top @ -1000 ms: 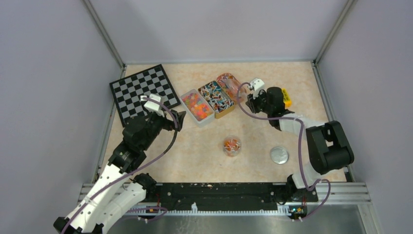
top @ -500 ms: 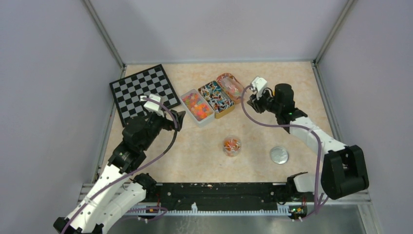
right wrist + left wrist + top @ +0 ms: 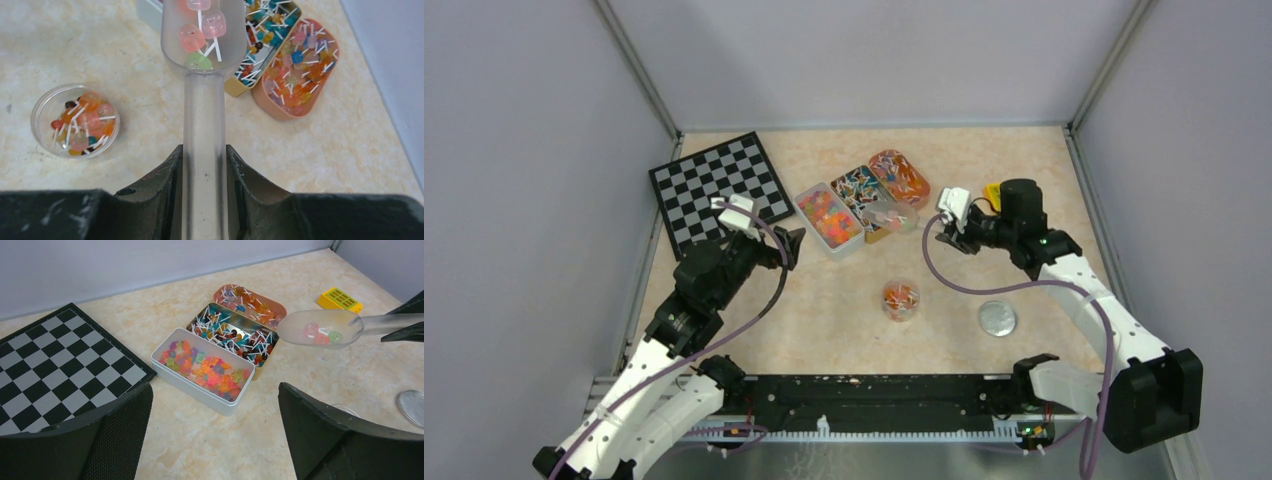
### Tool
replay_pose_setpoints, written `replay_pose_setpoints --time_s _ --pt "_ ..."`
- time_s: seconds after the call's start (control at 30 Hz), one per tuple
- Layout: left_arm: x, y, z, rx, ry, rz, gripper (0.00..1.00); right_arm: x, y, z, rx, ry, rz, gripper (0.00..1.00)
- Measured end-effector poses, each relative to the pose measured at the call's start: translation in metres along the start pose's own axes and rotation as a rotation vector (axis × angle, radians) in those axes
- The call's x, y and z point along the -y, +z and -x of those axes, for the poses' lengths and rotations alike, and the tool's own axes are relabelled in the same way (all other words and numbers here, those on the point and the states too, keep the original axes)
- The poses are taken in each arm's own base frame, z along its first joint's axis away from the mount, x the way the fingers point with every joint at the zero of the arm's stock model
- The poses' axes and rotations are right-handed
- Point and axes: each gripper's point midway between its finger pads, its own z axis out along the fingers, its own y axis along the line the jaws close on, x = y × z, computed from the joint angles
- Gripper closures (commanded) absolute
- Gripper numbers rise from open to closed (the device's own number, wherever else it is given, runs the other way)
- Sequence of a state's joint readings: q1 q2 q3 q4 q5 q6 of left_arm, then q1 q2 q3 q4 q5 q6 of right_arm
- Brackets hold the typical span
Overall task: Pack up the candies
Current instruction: Place the fake candies in the packing bottle.
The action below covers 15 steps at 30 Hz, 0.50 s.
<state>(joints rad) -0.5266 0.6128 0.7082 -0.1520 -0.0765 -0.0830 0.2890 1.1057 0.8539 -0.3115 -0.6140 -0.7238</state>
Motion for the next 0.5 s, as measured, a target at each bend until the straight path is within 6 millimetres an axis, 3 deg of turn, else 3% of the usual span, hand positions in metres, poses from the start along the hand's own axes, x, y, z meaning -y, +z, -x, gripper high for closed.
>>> replay_pose_setpoints --time_s 0.37,0.5 --pt "0.001 0.0 0.0 0.0 0.004 -0.005 0.01 -0.039 -0.023 0.003 -0.114 -0.104 0.181 1.0" --pt "0.001 0.0 0.0 0.0 0.004 -0.005 0.01 -0.051 -0.031 -0.006 -0.174 -0.111 0.223 1.0"
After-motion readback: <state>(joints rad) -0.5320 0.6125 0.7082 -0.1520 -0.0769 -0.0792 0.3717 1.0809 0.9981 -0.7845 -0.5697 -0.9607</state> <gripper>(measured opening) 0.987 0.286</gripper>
